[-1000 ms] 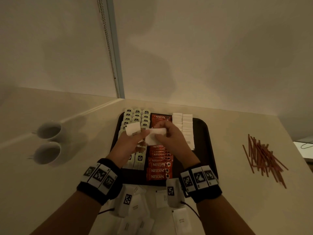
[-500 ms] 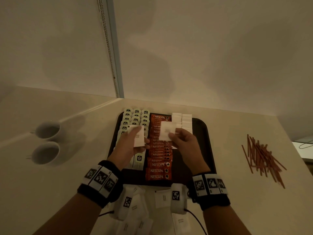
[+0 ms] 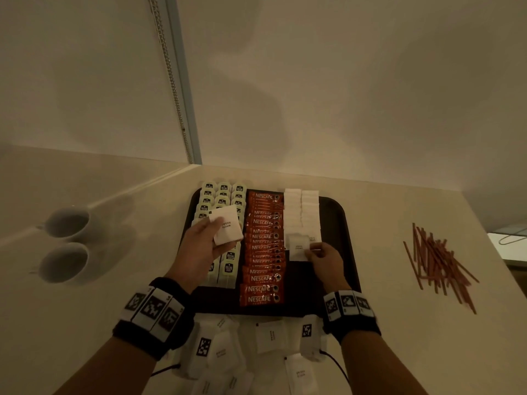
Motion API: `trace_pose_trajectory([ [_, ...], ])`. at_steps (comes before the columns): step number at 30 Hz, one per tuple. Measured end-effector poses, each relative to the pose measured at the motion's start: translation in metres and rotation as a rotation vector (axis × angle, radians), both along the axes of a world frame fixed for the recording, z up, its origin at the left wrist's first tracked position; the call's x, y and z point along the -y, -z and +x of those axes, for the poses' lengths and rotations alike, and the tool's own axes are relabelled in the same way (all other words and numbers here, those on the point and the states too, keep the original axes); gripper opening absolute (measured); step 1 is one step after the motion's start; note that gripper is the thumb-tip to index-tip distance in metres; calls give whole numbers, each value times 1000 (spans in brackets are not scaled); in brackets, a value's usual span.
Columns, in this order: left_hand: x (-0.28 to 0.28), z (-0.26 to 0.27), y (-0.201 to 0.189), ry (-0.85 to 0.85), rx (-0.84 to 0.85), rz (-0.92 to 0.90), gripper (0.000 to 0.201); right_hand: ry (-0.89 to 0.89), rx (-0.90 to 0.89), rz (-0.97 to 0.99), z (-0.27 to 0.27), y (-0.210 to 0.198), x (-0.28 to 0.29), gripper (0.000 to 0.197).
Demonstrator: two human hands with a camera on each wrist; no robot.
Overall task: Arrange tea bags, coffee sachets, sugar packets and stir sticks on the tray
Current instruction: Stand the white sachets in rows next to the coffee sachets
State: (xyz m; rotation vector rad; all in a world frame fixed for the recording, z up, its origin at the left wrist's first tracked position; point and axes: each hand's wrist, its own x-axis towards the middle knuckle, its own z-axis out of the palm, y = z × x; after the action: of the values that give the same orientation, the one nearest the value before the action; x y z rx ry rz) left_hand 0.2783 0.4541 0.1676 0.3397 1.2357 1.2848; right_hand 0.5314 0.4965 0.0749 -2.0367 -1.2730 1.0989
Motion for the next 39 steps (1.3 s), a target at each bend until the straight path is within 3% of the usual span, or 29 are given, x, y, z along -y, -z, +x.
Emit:
trace_pose_trajectory([
  [13, -4, -5, -1, 1, 89, -41, 30, 20, 125, 53, -17, 7, -8, 21],
  [18, -4, -3, -1, 61, 3, -6, 16, -53, 180, 151, -29, -5, -8, 15],
  [21, -2, -2, 0, 162, -137, 46, 23, -228, -62, 276, -57, -41, -3, 18],
  [24, -1, -1, -3, 332, -402, 77, 24, -407, -360, 261, -85, -78, 0, 31],
  [26, 0, 0, -6, 395, -554, 110, 21, -489, -408, 288, -95, -90, -1, 32],
  [28, -2, 0, -9, 339, -661, 136, 21, -504, -423, 312, -98, -94, -1, 28],
  [32, -8, -7, -16, 146, -686, 195, 20, -523, -443, 193, -93, -93, 5, 24],
  [35, -8, -3, -22, 171, -716, 245, 20, -525, -512, 142, -91, -96, 15, 23],
  [39, -5, 3, -24, 233, -714, 269, 17, -402, -597, 111, -77, -94, 22, 22],
])
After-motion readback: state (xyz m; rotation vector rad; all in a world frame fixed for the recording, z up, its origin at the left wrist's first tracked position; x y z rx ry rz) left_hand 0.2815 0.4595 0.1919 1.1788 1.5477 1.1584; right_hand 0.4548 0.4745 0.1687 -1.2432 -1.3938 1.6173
